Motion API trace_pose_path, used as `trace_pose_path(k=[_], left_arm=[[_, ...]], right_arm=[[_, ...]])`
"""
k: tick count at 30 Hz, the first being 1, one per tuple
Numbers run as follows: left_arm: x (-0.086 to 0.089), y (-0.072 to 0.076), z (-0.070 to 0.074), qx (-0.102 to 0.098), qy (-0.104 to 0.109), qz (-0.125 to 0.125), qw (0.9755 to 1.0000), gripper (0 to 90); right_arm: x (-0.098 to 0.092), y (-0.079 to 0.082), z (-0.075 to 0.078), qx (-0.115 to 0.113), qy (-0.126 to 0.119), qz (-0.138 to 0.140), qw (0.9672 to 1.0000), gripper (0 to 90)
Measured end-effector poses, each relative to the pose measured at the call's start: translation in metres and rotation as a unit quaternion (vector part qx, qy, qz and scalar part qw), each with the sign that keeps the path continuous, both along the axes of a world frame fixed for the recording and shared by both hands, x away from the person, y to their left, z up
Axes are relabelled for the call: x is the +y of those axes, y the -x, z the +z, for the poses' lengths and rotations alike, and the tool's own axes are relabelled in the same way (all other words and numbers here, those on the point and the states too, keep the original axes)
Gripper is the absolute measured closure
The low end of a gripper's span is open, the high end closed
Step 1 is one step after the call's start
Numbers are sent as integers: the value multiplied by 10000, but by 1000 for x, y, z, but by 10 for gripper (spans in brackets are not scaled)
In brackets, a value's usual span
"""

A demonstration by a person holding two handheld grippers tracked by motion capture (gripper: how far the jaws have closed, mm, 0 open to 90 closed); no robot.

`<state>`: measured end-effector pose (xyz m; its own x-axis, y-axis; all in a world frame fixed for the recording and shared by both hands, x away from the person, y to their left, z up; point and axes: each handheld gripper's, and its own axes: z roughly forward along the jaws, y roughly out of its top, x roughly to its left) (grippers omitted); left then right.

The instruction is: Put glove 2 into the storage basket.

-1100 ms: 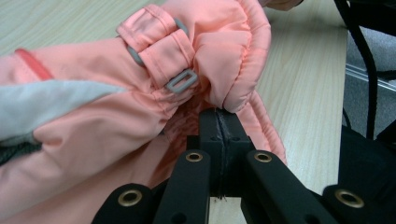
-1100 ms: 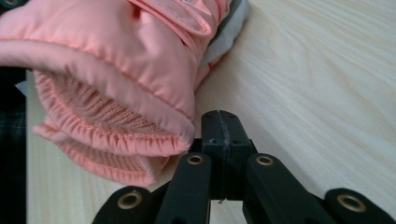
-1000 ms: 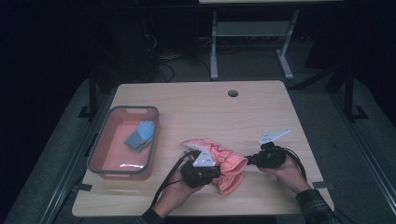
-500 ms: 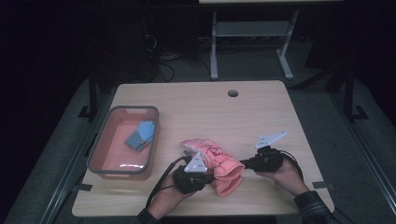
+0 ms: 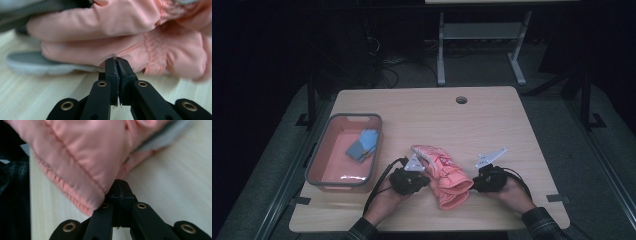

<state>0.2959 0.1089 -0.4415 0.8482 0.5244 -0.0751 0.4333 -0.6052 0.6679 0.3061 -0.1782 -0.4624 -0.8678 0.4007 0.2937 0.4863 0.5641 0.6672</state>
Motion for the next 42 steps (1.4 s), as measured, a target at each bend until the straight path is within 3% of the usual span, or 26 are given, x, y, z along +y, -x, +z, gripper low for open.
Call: trace_pose_path(k=[8, 14, 20, 21, 25, 28, 33, 36, 42], left_arm=[[-7, -16, -2, 83, 138, -121, 9998, 868], [-16, -21, -2, 36, 85, -287, 9995, 867], [-11, -26, 3, 63, 131, -257, 9996, 853], [-11, -26, 4, 80, 219, -187, 9996, 845], [-3, -27, 15, 107, 291, -165, 9994, 798], [0, -27, 20, 111, 382, -88, 9992, 719], [5, -30, 29, 105, 500, -6, 9987, 575], [8, -32, 33, 157, 555, -24, 9983, 491], [11, -35, 37, 159, 632, 11, 9979, 383]], right_arm=[[18, 24, 2, 11, -58, 418, 9991, 897], [27, 36, 2, 6, -9, 564, 9984, 897], [7, 38, 9, -176, 116, 192, 9996, 897], [1, 37, 11, -208, 94, 91, 9997, 897], [-19, 30, 26, -393, -119, -301, 9987, 898], [-27, 24, 42, -591, -437, -561, 9957, 898], [-24, 10, 58, -888, -615, -798, 9909, 898], [-20, 0, 59, -905, -674, -876, 9897, 898], [-1, -13, 46, -807, -434, -806, 9925, 898]])
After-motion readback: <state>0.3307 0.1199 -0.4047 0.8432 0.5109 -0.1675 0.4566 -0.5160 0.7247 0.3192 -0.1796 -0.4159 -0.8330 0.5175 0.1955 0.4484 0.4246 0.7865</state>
